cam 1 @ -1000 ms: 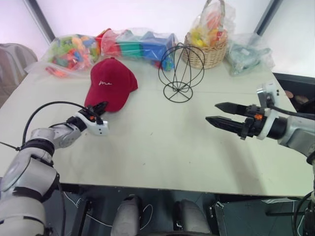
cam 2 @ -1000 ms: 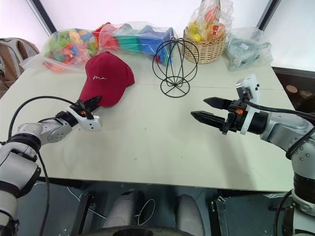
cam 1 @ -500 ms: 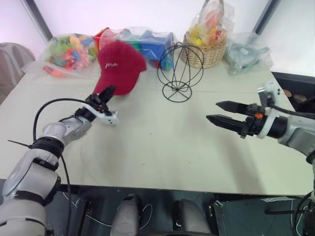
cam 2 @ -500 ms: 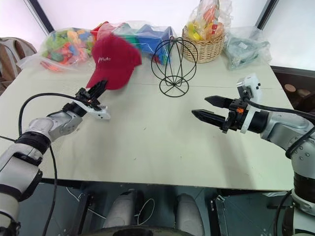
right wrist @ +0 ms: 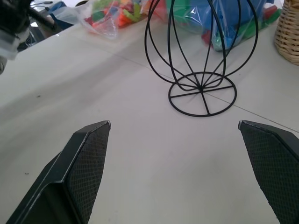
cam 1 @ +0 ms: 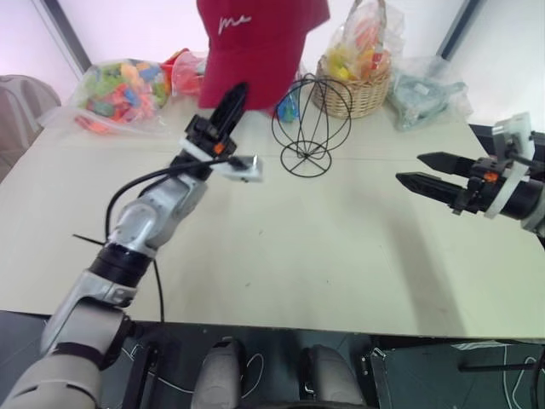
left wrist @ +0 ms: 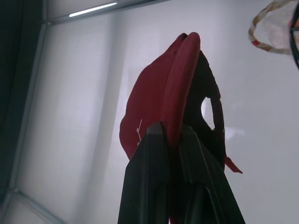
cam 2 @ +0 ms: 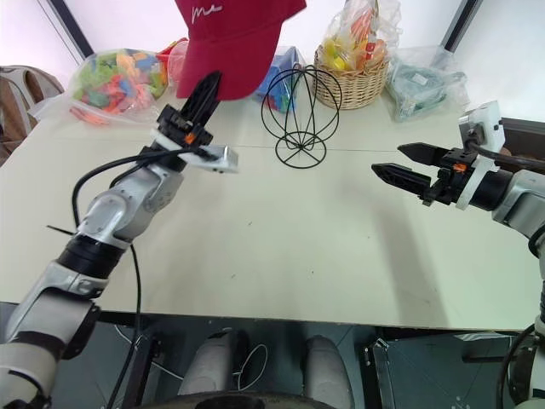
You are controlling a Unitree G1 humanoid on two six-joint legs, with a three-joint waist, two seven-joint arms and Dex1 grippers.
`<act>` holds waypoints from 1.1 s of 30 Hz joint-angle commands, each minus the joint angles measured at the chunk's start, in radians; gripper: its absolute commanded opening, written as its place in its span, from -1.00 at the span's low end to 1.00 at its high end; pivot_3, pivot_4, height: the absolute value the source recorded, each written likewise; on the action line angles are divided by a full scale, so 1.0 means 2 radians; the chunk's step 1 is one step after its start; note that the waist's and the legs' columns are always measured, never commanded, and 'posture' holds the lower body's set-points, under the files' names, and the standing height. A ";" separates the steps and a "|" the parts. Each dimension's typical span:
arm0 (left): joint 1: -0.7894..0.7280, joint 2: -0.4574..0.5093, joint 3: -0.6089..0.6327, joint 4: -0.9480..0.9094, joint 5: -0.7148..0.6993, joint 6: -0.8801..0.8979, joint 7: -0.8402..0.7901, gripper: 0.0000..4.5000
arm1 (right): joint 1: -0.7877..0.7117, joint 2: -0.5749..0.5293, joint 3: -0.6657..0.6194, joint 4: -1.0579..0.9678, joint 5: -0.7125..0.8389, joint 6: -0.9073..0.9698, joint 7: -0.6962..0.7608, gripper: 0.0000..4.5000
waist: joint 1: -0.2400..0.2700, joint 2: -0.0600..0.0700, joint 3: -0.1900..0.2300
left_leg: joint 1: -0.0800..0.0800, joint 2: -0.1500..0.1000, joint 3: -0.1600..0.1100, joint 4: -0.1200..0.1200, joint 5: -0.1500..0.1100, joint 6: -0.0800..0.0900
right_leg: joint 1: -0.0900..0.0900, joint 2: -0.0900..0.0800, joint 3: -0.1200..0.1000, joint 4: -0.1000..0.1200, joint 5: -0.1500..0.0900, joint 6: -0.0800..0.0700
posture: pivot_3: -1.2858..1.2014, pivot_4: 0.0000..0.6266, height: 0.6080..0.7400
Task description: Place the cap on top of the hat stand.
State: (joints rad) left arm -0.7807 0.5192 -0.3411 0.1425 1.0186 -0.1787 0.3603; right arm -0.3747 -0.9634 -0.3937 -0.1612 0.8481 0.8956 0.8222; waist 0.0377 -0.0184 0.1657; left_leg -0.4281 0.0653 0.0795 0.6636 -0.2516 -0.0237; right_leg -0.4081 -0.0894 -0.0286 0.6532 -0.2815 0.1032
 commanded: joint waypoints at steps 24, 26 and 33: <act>-0.036 -0.117 -0.123 0.056 0.073 0.034 -0.057 -0.98 | 0.047 -0.037 -0.114 -0.018 0.019 0.025 0.000 1.00 | 0.000 0.000 0.000 | 0.000 0.000 0.000 0.000 0.000 0.000 | 0.000 0.000 0.000 -0.001 0.000 0.000 | 0.03 -0.52 1.00; -0.032 -0.116 -0.124 0.052 0.078 0.038 -0.061 -0.98 | 0.051 -0.034 -0.117 -0.022 0.022 0.027 -0.004 1.00 | 0.001 0.000 0.000 | 0.000 0.000 0.000 0.000 0.000 0.000 | 0.000 0.000 0.000 -0.001 0.000 0.000 | 0.03 -0.52 1.00; -0.023 -0.106 -0.124 0.060 0.082 0.052 -0.085 -0.98 | 0.060 -0.020 -0.117 -0.035 0.031 0.028 -0.017 1.00 | 0.000 0.000 0.000 | 0.000 0.000 -0.001 0.000 0.000 0.000 | 0.000 0.000 0.000 -0.001 0.000 0.000 | 0.03 -0.52 1.00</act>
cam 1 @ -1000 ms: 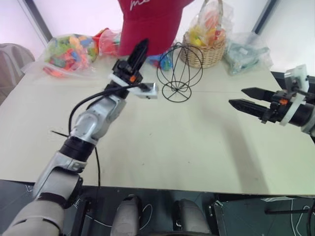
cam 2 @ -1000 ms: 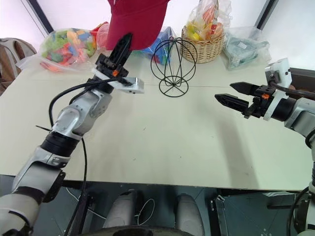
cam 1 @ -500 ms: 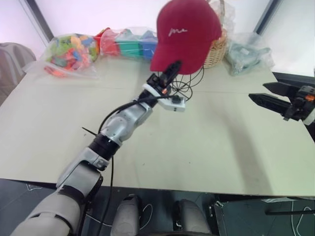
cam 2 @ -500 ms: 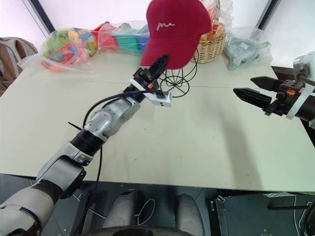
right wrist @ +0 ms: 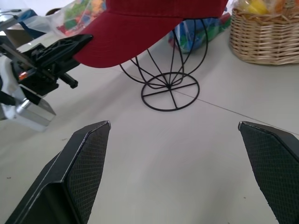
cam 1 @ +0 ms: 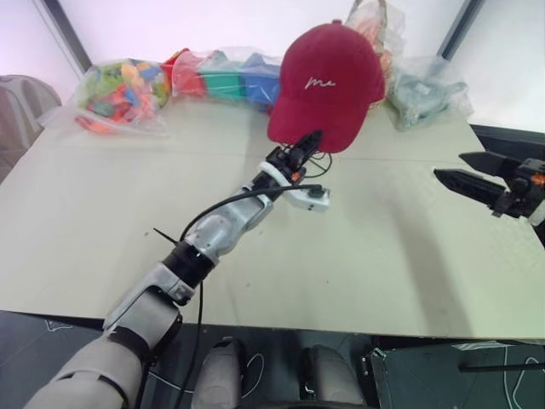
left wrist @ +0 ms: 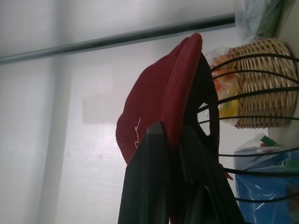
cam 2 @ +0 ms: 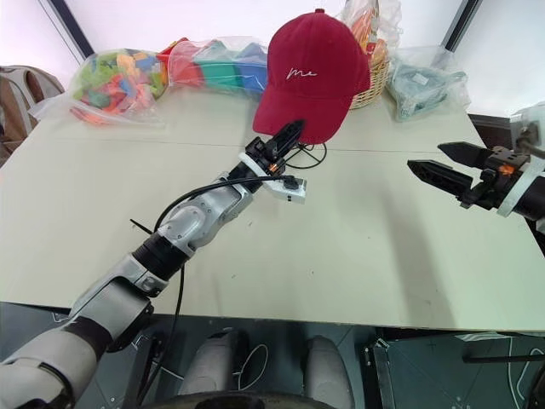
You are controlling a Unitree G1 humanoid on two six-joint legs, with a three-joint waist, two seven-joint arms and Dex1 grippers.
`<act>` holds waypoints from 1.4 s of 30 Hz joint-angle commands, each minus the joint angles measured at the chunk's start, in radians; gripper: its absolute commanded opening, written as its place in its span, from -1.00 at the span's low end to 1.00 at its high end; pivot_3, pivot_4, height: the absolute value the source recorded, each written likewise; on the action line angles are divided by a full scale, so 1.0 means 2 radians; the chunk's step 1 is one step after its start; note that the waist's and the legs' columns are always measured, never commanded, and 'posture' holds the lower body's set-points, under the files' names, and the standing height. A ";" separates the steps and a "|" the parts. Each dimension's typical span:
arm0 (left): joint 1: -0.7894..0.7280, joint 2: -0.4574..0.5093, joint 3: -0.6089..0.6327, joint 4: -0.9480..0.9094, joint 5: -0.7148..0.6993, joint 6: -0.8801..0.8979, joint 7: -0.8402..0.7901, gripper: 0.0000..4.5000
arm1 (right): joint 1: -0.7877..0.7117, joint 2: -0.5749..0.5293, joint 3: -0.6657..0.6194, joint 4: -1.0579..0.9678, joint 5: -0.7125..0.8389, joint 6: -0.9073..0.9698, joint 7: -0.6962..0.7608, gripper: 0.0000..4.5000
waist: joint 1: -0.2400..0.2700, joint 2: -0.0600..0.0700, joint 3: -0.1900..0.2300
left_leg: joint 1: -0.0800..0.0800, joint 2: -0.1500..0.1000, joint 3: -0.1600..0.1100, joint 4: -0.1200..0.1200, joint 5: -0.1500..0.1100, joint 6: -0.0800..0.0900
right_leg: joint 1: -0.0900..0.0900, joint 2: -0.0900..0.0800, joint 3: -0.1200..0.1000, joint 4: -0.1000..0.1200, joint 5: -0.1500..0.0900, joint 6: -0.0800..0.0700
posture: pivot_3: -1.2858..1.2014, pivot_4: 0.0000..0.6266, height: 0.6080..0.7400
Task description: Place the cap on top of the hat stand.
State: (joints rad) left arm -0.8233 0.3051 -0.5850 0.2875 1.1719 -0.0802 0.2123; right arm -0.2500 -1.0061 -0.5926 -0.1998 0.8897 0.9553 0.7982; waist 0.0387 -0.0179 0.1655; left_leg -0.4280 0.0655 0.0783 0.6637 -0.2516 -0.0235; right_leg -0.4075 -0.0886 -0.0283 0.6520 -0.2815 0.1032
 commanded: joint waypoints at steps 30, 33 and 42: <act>0.055 -0.041 -0.006 -0.005 -0.055 0.008 -0.101 -0.98 | 0.009 0.021 -0.016 -0.030 0.017 -0.004 -0.024 1.00 | 0.000 0.001 0.000 | 0.000 0.000 -0.001 0.001 0.000 0.000 | 0.001 0.000 0.000 0.000 0.000 0.000 | 0.03 -0.52 1.00; 0.060 -0.051 0.001 -0.009 -0.076 0.007 -0.103 -0.98 | 0.010 0.021 -0.016 -0.031 0.019 -0.003 -0.026 1.00 | 0.000 0.001 0.000 | 0.001 0.000 -0.001 0.001 0.000 0.000 | 0.001 0.000 0.000 0.000 0.000 0.000 | 0.03 -0.52 1.00; 0.065 -0.062 0.009 -0.014 -0.110 0.011 -0.113 -0.98 | 0.007 0.021 -0.011 -0.031 0.020 -0.004 -0.033 1.00 | 0.000 0.001 0.000 | 0.001 0.000 -0.001 0.001 0.000 0.000 | 0.001 0.000 0.000 0.000 0.000 0.000 | 0.03 -0.52 1.00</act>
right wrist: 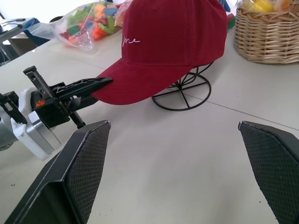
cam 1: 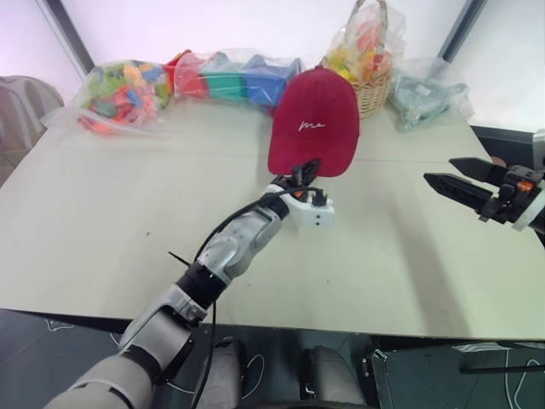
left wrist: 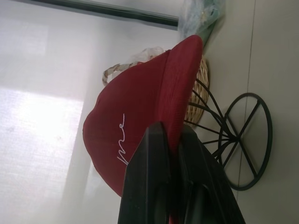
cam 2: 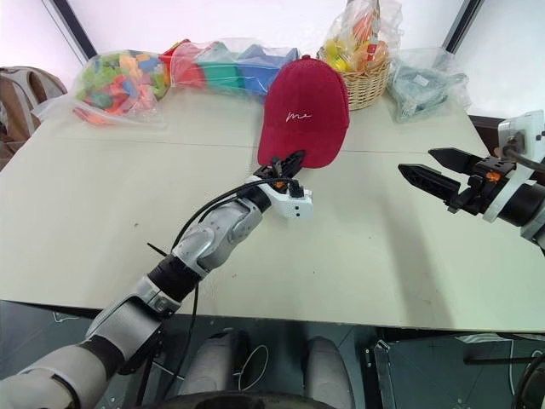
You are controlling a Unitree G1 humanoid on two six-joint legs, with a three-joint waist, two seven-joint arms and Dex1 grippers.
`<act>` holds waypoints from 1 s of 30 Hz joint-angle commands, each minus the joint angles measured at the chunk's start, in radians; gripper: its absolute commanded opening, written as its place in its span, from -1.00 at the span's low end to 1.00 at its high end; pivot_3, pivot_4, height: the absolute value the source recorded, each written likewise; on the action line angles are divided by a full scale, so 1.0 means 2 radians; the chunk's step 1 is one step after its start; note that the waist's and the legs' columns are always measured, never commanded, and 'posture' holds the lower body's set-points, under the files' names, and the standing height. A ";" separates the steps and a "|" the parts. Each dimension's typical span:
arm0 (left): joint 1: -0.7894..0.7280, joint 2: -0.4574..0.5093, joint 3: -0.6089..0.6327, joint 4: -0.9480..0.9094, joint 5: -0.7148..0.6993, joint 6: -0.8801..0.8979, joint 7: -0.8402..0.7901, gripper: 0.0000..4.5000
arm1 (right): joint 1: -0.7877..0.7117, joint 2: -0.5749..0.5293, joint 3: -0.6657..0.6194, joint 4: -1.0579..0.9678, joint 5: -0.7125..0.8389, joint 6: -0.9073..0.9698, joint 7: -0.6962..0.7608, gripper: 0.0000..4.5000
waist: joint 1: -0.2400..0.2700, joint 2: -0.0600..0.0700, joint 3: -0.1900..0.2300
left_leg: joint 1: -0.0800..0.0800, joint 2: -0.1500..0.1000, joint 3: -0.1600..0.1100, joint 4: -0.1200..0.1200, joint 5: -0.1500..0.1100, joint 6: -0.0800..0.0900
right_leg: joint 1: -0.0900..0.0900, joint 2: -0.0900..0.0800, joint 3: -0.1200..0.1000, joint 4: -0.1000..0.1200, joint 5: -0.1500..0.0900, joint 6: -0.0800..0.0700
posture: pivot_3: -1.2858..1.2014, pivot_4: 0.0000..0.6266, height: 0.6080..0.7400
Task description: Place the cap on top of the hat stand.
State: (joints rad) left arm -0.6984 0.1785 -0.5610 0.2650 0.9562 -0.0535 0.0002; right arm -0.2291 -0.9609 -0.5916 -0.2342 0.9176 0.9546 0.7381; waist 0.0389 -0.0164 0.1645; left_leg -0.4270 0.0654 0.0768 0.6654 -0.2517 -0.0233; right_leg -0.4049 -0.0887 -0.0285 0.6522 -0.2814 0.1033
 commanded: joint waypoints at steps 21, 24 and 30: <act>-0.026 0.047 -0.058 0.011 0.086 -0.028 -0.013 -0.98 | -0.012 0.010 -0.004 -0.017 0.011 -0.008 -0.018 1.00 | 0.000 0.000 0.000 | 0.000 0.000 0.000 0.000 0.000 0.000 | 0.000 0.000 0.000 0.000 0.000 0.000 | 0.03 -0.52 1.00; -0.022 0.048 -0.056 0.014 0.082 -0.025 -0.025 -0.98 | -0.011 0.011 -0.004 -0.018 0.010 -0.009 -0.020 1.00 | 0.000 0.000 0.000 | 0.000 0.000 0.000 0.000 0.000 0.000 | 0.000 0.000 0.000 0.000 0.000 0.000 | 0.03 -0.52 1.00; -0.021 0.057 -0.062 0.019 0.092 -0.021 -0.053 -0.98 | -0.012 0.014 -0.003 -0.018 0.009 -0.011 -0.024 1.00 | 0.000 0.000 0.000 | 0.000 0.000 0.000 0.000 0.000 0.000 | 0.000 0.000 0.000 0.000 0.000 0.000 | 0.03 -0.52 1.00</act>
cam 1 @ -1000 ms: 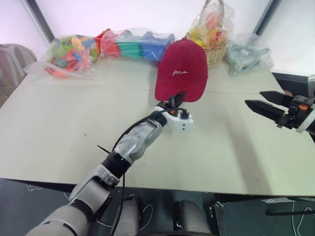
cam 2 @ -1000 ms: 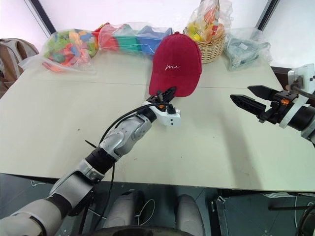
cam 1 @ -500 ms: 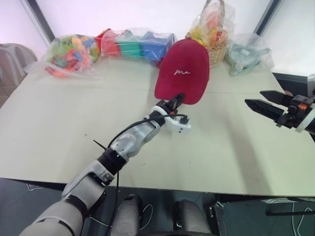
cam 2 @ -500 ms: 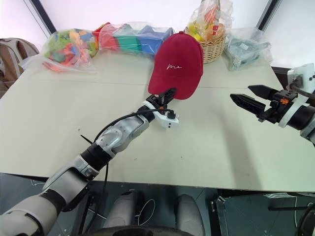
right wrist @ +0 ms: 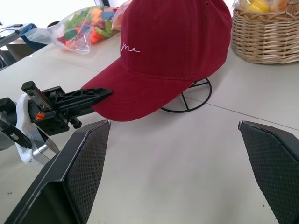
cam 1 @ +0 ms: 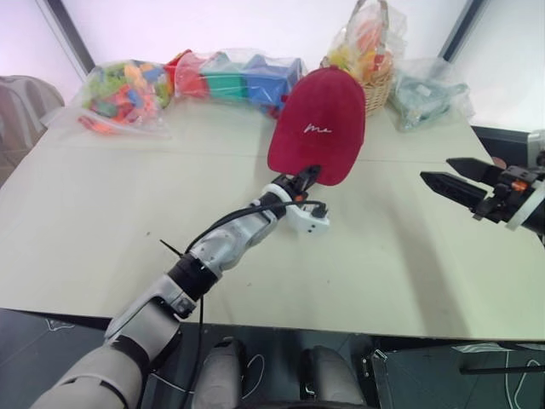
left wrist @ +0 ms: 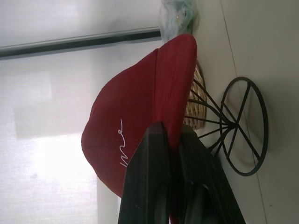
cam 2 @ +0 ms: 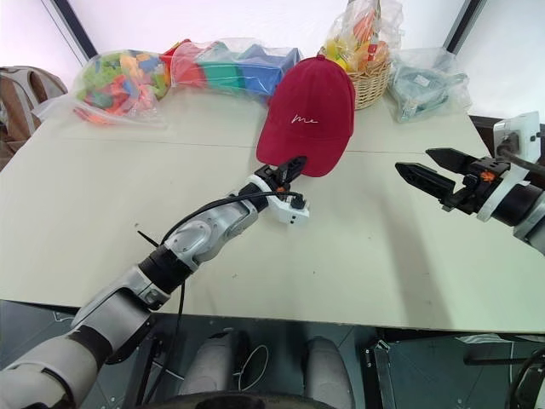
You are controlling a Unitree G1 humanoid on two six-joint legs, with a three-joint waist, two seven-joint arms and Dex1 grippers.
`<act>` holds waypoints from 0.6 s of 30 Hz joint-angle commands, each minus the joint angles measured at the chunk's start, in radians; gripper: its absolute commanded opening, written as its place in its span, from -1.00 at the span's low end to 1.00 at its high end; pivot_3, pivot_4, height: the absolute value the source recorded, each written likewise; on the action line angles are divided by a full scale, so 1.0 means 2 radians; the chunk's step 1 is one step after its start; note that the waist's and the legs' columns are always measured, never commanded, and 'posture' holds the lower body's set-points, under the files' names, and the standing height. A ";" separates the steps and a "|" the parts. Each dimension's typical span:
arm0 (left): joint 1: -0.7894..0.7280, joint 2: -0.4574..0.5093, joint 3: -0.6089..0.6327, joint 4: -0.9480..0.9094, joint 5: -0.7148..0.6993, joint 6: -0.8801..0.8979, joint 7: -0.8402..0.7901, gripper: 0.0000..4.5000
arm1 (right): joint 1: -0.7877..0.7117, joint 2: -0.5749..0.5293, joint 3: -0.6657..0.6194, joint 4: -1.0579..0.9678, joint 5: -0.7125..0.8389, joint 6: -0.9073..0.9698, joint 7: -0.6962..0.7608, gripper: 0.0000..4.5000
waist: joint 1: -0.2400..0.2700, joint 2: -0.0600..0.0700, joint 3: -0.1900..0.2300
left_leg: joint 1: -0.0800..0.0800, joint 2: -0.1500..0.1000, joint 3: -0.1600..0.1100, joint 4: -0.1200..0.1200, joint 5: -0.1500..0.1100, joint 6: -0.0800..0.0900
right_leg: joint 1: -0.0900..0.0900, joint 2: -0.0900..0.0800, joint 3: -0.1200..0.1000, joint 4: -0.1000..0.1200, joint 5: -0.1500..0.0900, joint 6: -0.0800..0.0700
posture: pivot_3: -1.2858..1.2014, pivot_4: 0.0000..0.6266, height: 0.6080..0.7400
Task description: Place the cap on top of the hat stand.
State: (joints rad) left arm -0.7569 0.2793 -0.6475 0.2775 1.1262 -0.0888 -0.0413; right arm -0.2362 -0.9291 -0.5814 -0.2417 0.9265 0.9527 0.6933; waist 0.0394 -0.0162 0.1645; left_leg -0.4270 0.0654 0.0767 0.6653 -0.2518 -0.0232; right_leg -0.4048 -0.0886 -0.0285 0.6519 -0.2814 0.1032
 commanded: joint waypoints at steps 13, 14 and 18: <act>0.013 0.016 -0.016 0.014 0.007 0.000 -0.050 -0.98 | -0.019 0.001 0.000 -0.006 -0.001 -0.017 -0.005 1.00 | -0.001 0.000 0.000 | 0.000 0.000 0.000 0.000 0.000 0.000 | 0.000 0.000 0.000 0.000 0.000 0.000 | 0.03 -0.52 1.00; 0.013 0.017 -0.016 0.014 0.007 0.000 -0.051 -0.98 | -0.019 0.002 0.001 -0.006 -0.001 -0.017 -0.006 1.00 | -0.001 0.000 0.000 | 0.000 0.000 0.000 0.000 0.000 0.000 | 0.000 0.000 0.000 0.000 0.000 0.000 | 0.03 -0.52 1.00; 0.015 0.019 -0.015 0.010 0.009 0.002 -0.049 -0.68 | -0.020 0.002 0.001 -0.006 -0.001 -0.018 -0.005 1.00 | -0.001 0.000 0.000 | 0.000 0.000 0.000 0.000 0.000 0.000 | 0.000 0.000 0.000 0.000 0.000 0.000 | 0.03 -0.52 1.00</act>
State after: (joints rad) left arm -0.7533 0.3078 -0.6524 0.2767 1.1448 -0.0771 -0.1033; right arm -0.2565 -0.9226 -0.5606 -0.2407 0.9242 0.9430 0.6845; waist 0.0382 -0.0157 0.1642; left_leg -0.4267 0.0654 0.0768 0.6653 -0.2518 -0.0231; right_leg -0.4047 -0.0885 -0.0285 0.6520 -0.2814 0.1032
